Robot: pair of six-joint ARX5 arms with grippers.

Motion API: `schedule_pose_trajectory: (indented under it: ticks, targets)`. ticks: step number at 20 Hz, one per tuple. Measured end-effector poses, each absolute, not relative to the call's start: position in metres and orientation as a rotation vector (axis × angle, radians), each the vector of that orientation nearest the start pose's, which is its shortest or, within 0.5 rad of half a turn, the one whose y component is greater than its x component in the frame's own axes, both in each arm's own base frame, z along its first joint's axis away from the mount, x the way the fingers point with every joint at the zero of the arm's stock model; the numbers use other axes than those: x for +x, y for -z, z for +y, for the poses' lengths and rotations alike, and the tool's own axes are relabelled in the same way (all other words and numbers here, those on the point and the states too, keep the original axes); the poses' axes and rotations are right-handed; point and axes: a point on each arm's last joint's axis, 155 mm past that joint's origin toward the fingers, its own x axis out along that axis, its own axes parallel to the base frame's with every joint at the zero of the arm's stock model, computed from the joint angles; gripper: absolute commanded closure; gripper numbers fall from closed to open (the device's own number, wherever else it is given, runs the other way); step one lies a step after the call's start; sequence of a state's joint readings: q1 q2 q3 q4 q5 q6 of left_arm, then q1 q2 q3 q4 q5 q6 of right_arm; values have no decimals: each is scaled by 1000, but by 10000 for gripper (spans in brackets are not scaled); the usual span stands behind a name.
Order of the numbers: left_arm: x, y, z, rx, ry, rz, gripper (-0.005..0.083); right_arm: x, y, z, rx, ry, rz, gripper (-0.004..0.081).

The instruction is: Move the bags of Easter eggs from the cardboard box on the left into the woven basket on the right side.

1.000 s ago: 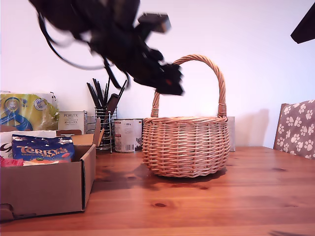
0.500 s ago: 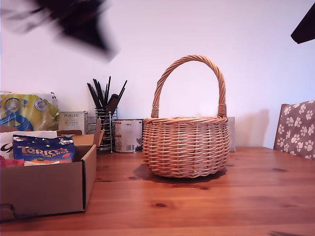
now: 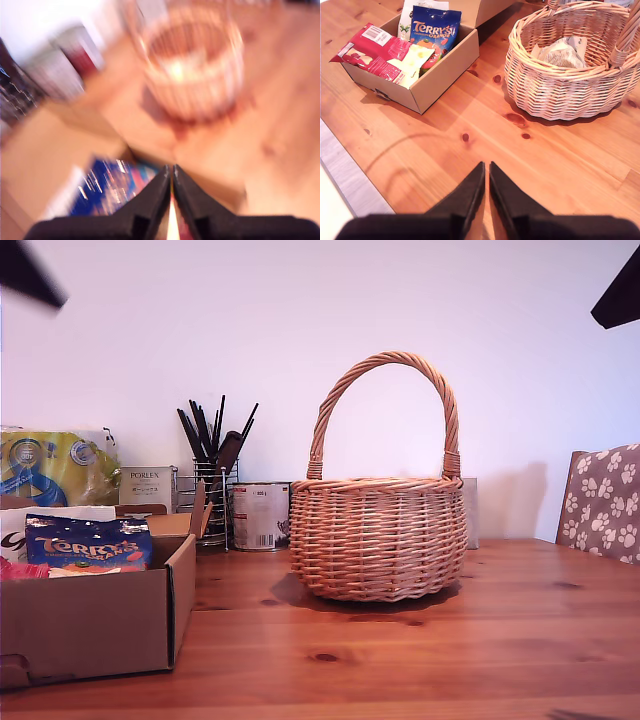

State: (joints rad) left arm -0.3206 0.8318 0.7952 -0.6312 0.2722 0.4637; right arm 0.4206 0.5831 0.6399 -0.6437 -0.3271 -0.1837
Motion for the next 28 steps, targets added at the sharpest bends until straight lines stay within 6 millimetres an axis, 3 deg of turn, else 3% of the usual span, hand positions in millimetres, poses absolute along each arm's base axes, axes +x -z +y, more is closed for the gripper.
schedule_pose_trajectory:
  ticks: [3,5,11,16,22,23,24,26,27,28]
  targets:
    - [235,-145,-122,476,753,784,797,193,-190,157,-188,-810,531,783]
    - [229,-131,-113,493,762,867,797,182,-193,169,-160,-896,526,783]
    - [271,-149,-91,509,679,864,797,154,-202,196,-102,-1069,527,783]
    - [271,-125,-87,495,694,967,797,159,-210,202,-94,-1069,487,783]
    - [260,-113,-84,523,738,1032,797,165,-206,203,-100,-1050,501,783]
    - [259,-111,-82,520,739,1045,774,165,-206,203,-100,-1050,501,783]
    - [258,-109,-80,517,738,1061,691,165,-206,203,-99,-1050,501,783]
    - [260,-105,-74,506,723,1079,385,165,-206,203,-99,-1050,501,783]
    - [265,-104,-71,516,705,1074,269,165,-206,203,-100,-1050,501,783]
    - [272,-105,-68,533,683,1059,220,165,-206,203,-100,-1050,500,783]
